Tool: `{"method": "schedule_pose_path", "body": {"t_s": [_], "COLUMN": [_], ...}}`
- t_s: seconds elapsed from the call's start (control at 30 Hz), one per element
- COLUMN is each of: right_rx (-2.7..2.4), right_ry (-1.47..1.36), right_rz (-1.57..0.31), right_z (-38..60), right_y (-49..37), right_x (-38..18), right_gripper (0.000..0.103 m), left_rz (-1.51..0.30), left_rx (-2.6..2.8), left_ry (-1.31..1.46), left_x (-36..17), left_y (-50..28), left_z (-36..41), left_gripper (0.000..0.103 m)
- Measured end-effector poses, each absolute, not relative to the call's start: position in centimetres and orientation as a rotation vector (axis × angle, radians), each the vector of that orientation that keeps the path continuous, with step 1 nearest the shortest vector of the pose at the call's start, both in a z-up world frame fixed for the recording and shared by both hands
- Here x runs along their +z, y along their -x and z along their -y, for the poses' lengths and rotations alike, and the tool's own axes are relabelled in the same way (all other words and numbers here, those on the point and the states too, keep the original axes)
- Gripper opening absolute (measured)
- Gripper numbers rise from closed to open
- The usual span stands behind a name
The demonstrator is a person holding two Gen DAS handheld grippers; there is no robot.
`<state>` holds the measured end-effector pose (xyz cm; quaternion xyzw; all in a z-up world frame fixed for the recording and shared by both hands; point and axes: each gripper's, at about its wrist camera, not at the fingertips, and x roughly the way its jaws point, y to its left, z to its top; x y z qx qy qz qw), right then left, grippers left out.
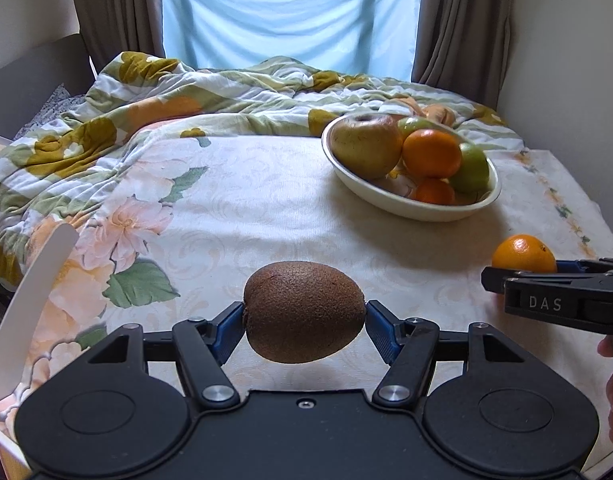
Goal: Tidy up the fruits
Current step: 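Grasp the brown kiwi with the left tool while the right tool grasps an orange, then carry both fruits to the bowl while the left tool drops the kiwi in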
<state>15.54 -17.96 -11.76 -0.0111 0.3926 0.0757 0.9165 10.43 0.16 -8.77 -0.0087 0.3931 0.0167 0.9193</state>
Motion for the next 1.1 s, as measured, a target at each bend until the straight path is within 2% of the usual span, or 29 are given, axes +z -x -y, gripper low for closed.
{"method": "schedule_pose_path", "body": {"t_s": [0.6,0.87,1.1], "right_rx": [0.204,0.219,0.220], "right_ry": [0.014,0.014,0.021], "right_rz": [-0.736,-0.720,-0.688], "right_z": [22.0,23.8,24.0], "right_y": [-12.7,-13.8,-16.1], "right_x": [-3.2,0.6,2.2], "right_gripper": [0.075,0.075,0.075], "left_rz": [-0.693,-0.658,-0.667], "left_rx": [0.064,0.036,-0.006], "left_ry": [0.048,0.084,0.080], "left_x": [0.8,3.8,4.0], "left_y": [-8.4,-10.8,-14.7], "left_z": [2.5,2.2,2.2], "left_gripper": [0.069,0.069,0.069]}}
